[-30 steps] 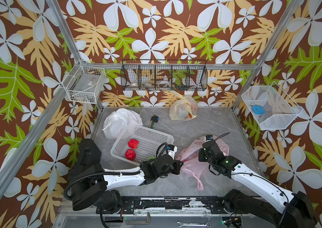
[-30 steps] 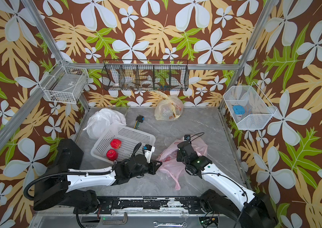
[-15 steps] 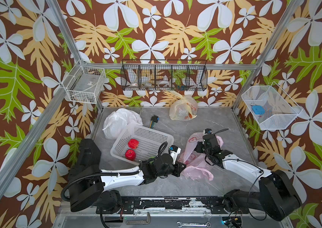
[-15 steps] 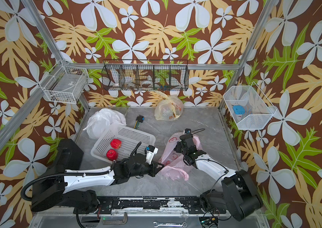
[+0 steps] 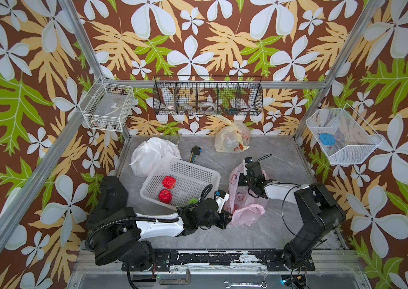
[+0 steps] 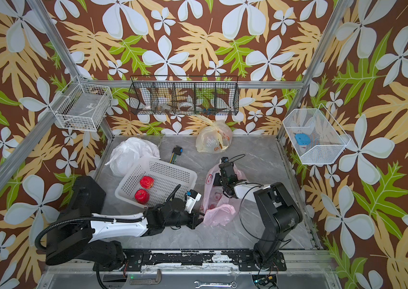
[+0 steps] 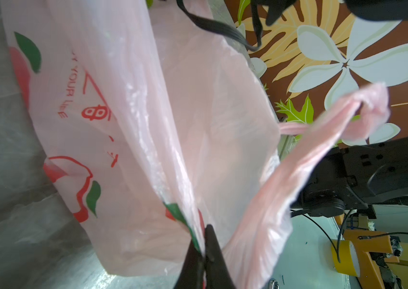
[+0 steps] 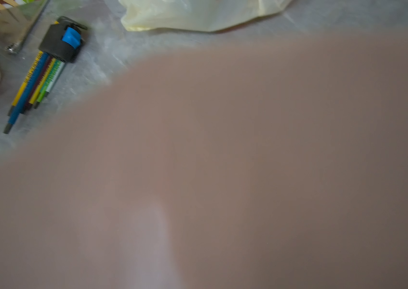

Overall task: Untie the knot of a plastic bag & take out the apple
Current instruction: Pick up the apple from the plastic bag.

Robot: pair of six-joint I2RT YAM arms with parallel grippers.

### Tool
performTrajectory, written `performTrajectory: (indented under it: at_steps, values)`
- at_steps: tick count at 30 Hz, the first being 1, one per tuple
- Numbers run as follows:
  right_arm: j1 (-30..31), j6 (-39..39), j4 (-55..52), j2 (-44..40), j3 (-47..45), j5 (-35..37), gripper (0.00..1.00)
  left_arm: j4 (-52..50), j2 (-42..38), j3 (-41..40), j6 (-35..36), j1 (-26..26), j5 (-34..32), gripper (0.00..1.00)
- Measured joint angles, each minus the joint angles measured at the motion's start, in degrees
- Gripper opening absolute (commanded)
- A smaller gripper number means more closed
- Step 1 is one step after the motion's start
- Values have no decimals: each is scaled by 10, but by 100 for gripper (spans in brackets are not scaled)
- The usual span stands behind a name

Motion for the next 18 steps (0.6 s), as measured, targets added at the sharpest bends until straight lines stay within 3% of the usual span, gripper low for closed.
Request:
performTrajectory:
  at_steps: [6, 18]
  values:
    - [0, -5, 26, 2, -6, -18, 47, 4, 14, -7, 0, 0, 0, 0]
    - [37, -29, -140, -156, -12, 14, 44, 4, 56, 12, -14, 0, -17, 0]
